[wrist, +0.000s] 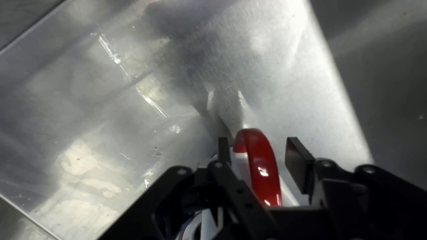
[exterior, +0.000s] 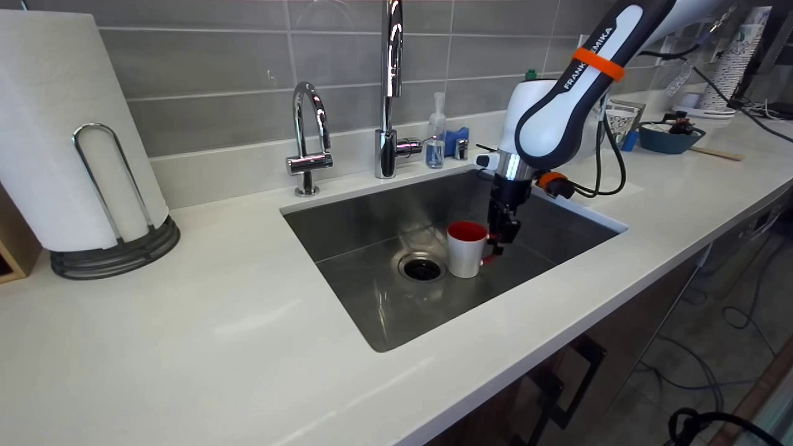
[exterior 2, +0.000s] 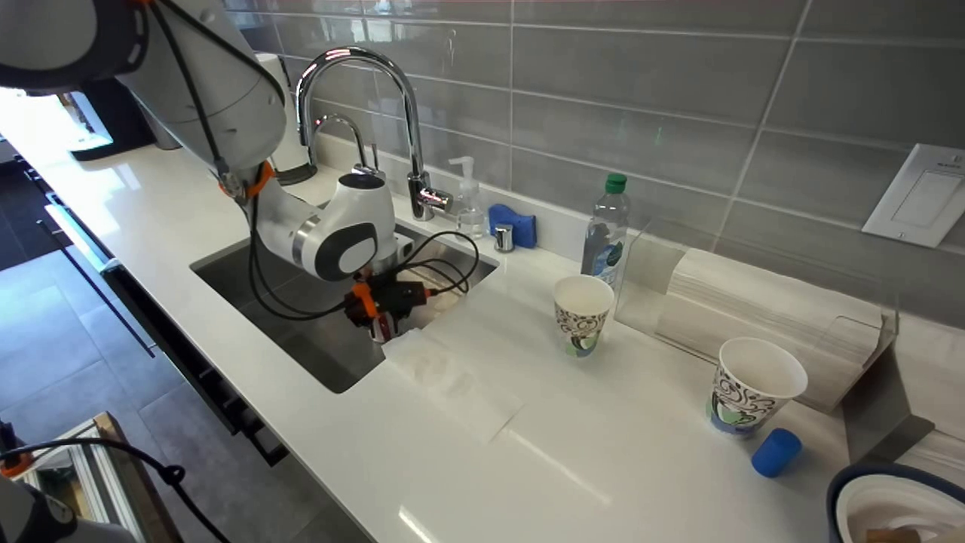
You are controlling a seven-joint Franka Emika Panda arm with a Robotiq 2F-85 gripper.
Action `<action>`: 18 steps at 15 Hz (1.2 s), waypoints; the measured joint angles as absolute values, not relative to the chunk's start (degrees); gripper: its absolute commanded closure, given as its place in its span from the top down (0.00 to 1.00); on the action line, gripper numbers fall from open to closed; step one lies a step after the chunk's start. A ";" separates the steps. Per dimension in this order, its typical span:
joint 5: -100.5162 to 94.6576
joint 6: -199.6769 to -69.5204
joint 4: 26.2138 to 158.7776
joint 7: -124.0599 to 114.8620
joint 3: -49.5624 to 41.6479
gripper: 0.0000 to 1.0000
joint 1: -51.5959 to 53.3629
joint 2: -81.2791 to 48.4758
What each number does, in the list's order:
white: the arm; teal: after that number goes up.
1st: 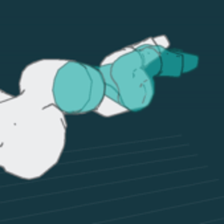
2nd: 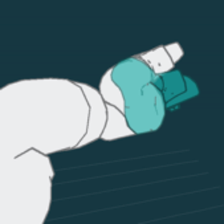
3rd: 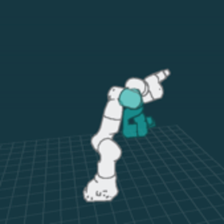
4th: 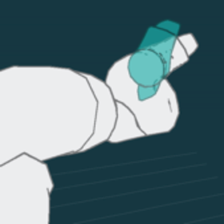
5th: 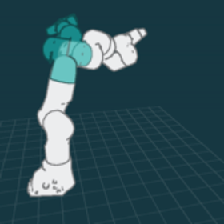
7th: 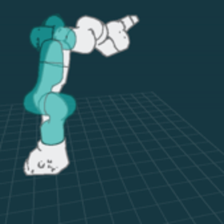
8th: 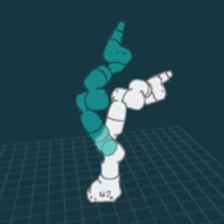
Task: Move the mug to the right side of the sink
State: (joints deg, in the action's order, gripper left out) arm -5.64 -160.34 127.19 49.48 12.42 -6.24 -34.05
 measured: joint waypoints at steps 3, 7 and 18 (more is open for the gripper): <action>-6.10 -160.34 127.55 49.20 12.34 0.99 -5.72 -32.64; -6.99 -159.72 129.14 45.72 10.56 1.00 -3.06 -28.96; -10.38 -148.79 136.15 30.86 7.09 1.00 1.60 -11.73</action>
